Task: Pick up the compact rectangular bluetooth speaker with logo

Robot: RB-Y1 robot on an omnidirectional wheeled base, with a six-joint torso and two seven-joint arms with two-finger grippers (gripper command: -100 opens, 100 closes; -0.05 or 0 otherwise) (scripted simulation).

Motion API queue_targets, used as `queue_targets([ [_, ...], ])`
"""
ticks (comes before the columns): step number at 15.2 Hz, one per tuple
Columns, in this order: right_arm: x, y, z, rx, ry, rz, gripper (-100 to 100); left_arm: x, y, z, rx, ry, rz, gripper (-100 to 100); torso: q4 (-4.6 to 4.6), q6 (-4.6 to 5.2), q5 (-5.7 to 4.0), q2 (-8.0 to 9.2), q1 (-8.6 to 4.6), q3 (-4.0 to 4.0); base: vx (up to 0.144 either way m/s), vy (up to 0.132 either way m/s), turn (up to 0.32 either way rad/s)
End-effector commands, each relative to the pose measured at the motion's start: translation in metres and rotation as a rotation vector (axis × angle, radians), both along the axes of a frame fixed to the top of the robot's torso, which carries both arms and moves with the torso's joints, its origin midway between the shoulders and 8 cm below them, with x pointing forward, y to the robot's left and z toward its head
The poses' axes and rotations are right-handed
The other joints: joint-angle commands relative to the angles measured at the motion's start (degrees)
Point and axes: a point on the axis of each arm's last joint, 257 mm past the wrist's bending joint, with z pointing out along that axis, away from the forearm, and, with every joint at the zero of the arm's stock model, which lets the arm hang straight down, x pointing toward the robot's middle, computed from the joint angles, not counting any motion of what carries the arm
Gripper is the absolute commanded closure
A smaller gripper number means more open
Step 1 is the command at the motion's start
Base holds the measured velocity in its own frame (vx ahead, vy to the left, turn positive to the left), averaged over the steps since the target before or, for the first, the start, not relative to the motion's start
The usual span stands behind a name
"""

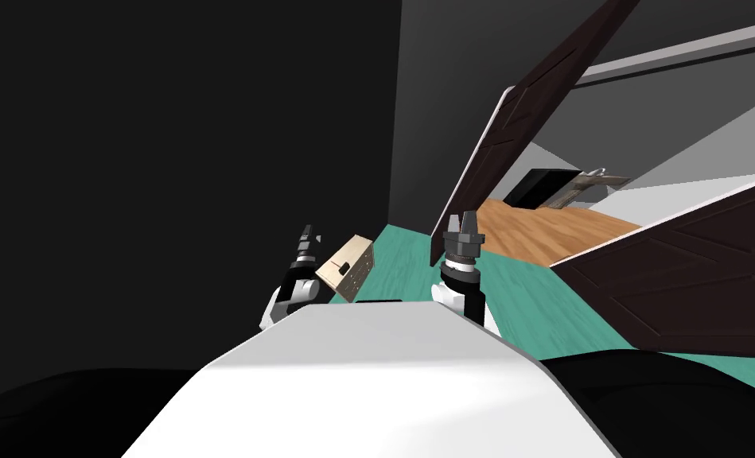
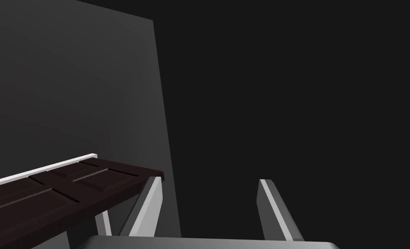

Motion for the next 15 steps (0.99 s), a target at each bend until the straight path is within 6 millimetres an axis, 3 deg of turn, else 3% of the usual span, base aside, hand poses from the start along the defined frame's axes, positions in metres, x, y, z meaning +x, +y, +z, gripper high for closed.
queue_targets([
  [1,0.000,0.000,0.000,0.000,0.000,0.000,0,0.007,0.007,-0.014,-0.018,0.050,0.004,-100,0.00,0.00,0.00,0.00,0.00,0.00,0.057,-0.042,0.058],
  [2,0.000,0.000,0.000,0.000,0.000,0.000,0,0.007,0.007,-0.016,-0.020,0.059,0.005,-100,0.00,0.00,0.00,-0.02,0.02,-0.01,0.041,-0.031,0.018],
  [3,0.000,0.000,0.000,0.000,0.000,0.000,0,0.013,0.013,-0.031,-0.041,0.097,0.010,-100,0.00,0.00,0.00,0.00,0.05,0.00,0.040,-0.039,0.054],
  [6,0.000,0.000,0.000,0.000,0.000,0.000,0,0.015,0.014,-0.038,-0.045,0.126,0.012,-100,0.01,0.00,0.00,0.03,0.04,0.02,0.034,-0.038,0.026],
  [7,0.000,0.000,0.000,0.000,0.000,0.000,0,0.020,0.021,-0.057,-0.070,0.176,0.019,-100,0.01,0.00,0.00,0.07,0.06,0.04,0.028,-0.034,0.053],
  [9,0.000,0.000,0.000,0.000,0.000,0.000,0,0.021,0.022,-0.062,-0.073,0.195,0.021,-100,0.01,-0.01,0.00,0.04,0.03,0.02,0.043,-0.041,0.042],
  [10,0.000,0.000,0.000,0.000,0.000,0.000,0,0.026,0.029,-0.081,-0.100,0.246,0.030,-100,0.01,0.00,0.00,0.04,0.04,0.02,0.050,-0.047,0.061],
  [12,0.000,0.000,0.000,0.000,0.000,0.000,0,0.026,0.029,-0.086,-0.103,0.265,0.032,-100,0.00,-0.01,0.00,-0.01,0.00,-0.01,0.051,-0.052,0.046],
  [13,0.000,0.000,0.000,0.000,0.000,0.000,0,0.029,0.037,-0.103,-0.130,0.310,0.042,-100,0.00,0.00,-0.01,0.00,0.01,0.00,0.045,-0.058,0.055],
  [15,0.000,0.000,0.000,0.000,0.000,0.000,0,0.029,0.037,-0.110,-0.135,0.337,0.044,-100,0.00,0.00,-0.01,-0.01,-0.03,-0.01,0.046,-0.051,0.043],
])
